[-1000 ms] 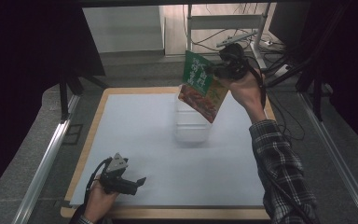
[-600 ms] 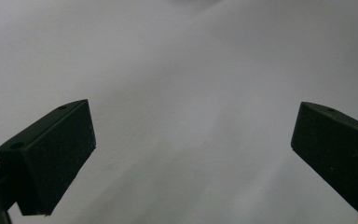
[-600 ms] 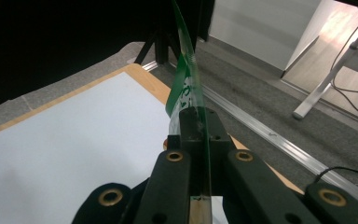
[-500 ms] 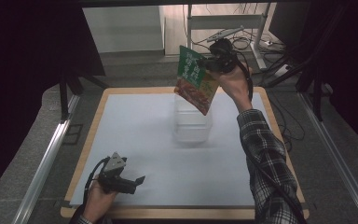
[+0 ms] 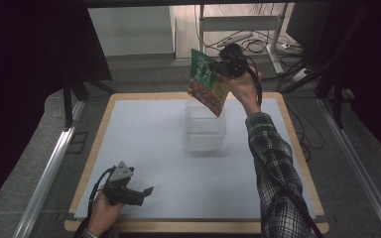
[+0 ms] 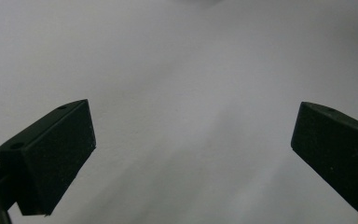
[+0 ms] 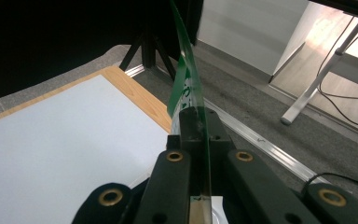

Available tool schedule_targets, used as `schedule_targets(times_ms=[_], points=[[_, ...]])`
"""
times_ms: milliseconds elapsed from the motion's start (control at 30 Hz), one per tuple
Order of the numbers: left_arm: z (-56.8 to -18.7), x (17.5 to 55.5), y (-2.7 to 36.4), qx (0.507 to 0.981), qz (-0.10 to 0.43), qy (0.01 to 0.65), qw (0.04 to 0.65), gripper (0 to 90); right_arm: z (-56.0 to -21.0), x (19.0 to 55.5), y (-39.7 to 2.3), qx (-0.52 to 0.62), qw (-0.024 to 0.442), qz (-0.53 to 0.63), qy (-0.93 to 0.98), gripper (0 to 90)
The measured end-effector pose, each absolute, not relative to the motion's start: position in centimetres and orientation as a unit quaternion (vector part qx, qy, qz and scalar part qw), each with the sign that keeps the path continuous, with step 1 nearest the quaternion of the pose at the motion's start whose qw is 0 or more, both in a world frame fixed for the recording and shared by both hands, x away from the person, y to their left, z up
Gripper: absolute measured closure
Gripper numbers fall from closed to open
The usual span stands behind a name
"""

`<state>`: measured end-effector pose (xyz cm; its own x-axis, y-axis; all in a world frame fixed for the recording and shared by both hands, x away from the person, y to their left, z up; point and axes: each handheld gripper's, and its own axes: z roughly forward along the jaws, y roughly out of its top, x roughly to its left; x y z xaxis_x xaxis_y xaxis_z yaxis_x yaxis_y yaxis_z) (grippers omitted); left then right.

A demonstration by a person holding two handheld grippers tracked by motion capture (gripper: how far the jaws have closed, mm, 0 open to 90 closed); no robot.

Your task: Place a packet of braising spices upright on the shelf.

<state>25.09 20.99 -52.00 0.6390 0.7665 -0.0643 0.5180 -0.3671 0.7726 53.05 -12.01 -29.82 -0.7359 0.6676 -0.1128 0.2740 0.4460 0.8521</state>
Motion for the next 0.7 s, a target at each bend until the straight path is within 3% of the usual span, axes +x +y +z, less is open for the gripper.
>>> schedule_targets(times_ms=[333,700], points=[[-52.1,25.1,20.6,0.817,0.152,0.392,0.395,0.0,-31.9,52.1,-12.3,0.261,0.178,0.457,0.831,89.0],[-52.1,25.1,20.6,0.818,0.152,0.392,0.394,0.0,-33.5,52.6,-12.0,0.270,0.165,0.415,0.853,88.9]])
